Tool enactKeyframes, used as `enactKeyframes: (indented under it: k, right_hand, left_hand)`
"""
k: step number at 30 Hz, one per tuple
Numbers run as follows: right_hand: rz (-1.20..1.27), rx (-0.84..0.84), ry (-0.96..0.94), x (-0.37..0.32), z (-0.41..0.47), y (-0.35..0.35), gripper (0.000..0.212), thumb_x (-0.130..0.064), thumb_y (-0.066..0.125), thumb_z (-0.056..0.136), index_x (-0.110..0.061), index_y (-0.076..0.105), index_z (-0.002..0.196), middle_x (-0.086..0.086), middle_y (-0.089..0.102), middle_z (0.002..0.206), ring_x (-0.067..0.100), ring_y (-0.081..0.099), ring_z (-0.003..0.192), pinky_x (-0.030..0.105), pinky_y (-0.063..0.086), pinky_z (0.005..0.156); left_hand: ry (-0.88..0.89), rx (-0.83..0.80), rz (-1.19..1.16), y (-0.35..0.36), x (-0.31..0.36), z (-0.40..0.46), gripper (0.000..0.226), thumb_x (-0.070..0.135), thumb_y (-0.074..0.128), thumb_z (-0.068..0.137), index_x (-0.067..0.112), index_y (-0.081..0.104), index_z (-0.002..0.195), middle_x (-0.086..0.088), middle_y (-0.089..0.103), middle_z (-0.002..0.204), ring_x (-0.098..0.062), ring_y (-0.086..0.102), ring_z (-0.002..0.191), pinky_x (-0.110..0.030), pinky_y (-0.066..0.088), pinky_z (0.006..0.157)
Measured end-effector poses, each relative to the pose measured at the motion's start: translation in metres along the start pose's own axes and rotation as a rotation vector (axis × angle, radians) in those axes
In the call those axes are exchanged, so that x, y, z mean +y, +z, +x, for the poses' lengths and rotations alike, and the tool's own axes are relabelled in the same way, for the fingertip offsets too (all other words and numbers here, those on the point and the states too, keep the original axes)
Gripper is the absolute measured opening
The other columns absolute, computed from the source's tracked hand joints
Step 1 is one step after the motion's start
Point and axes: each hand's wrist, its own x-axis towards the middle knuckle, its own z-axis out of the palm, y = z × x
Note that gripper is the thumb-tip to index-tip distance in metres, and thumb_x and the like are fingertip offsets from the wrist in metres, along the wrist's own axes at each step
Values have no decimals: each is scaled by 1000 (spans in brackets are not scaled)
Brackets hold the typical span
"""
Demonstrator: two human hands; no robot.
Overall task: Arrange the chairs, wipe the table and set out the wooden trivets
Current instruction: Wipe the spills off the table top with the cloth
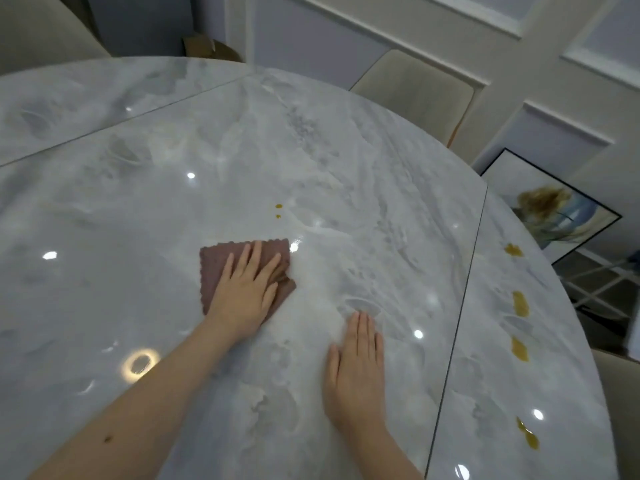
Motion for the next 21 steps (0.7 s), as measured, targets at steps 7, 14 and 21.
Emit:
enactKeyframes:
  k: [7,14,21]
  right_hand:
    - [33,99,-50,3,4,7,58,-29,38,89,4,46,136,16,47,141,23,33,135,38,21,112]
    - [-9,21,-3,1,5,3,60,-33,34,91,-1,41,141,11,41,148,21,32,140,36,18,111]
    - [29,-102,-14,-1,1,-9,70,-44,3,90,-9,4,151,4,2,160,11,-5,147,30,-7,118]
  left_hand:
    - [-285,38,18,-6,-13,125,60,34,25,99,9,6,151,-14,7,158,-28,4,146,-46,-2,118]
    - [185,-66,-38,-3,36,142,52,26,26,101,25,14,151,2,6,159,-12,3,147,-34,0,118]
    - [342,-129,-61,2,67,45,67,40,6,85,28,16,150,5,8,159,-11,5,147,-30,-3,116]
